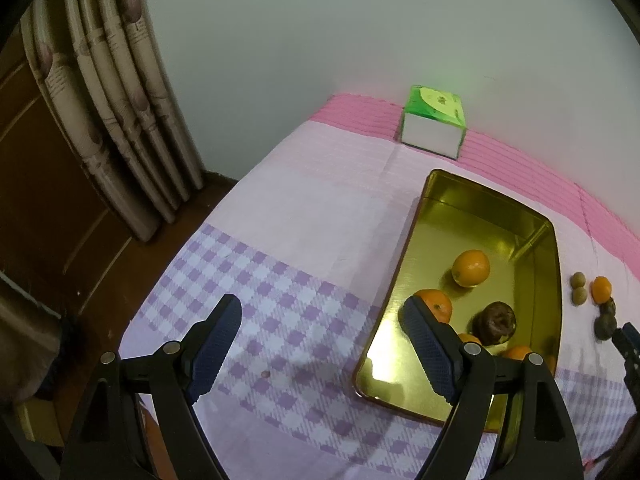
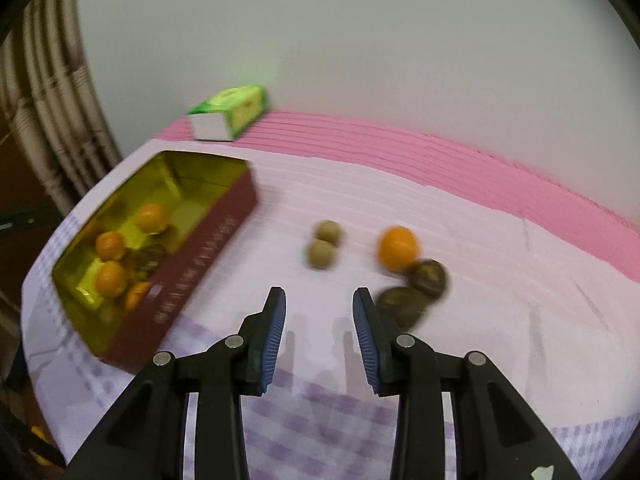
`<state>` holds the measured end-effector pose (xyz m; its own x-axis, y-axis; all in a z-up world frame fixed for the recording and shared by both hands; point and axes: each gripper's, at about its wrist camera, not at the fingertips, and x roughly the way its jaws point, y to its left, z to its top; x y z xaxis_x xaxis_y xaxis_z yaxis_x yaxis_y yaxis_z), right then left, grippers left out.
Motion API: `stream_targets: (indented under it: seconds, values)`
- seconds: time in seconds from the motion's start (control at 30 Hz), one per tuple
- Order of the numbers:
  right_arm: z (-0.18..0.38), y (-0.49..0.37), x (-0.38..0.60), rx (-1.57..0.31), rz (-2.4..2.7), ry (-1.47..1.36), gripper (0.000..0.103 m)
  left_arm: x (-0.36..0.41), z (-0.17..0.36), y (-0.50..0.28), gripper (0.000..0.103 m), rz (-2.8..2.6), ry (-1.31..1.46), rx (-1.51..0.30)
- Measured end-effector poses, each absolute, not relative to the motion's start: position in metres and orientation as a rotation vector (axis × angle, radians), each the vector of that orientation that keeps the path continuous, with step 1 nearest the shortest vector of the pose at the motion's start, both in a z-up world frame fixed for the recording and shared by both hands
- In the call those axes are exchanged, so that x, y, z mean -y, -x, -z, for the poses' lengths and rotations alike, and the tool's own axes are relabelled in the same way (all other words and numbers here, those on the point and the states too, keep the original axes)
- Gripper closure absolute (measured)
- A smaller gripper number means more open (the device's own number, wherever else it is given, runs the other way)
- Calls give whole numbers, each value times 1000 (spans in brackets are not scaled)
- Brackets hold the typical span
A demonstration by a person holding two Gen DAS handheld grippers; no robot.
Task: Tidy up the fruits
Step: 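Grasp a dark passion fruit from the pile with the right gripper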
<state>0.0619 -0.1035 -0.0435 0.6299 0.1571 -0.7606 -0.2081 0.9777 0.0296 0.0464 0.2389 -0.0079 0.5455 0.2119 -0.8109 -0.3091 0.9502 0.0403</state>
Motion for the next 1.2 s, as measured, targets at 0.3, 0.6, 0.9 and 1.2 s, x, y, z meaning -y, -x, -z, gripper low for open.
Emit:
stream_targets:
  seconds: [0.3,0.6,0.9,1.2]
  values:
    - [64,-75,136,-906,-135,15,66,-217,7,-47,20,-213,48,-940]
    - [82,-88,137,-918,-120,27,62,-197,10,-49,20,-143,-7,-939]
    - [91,-94,139,-920,-118,40,62,-186,16,-50,20,-125,-47,-942]
    - [97,-92,144,-910,-136,23,65,-173,22,-49,20,-122,-95,-941]
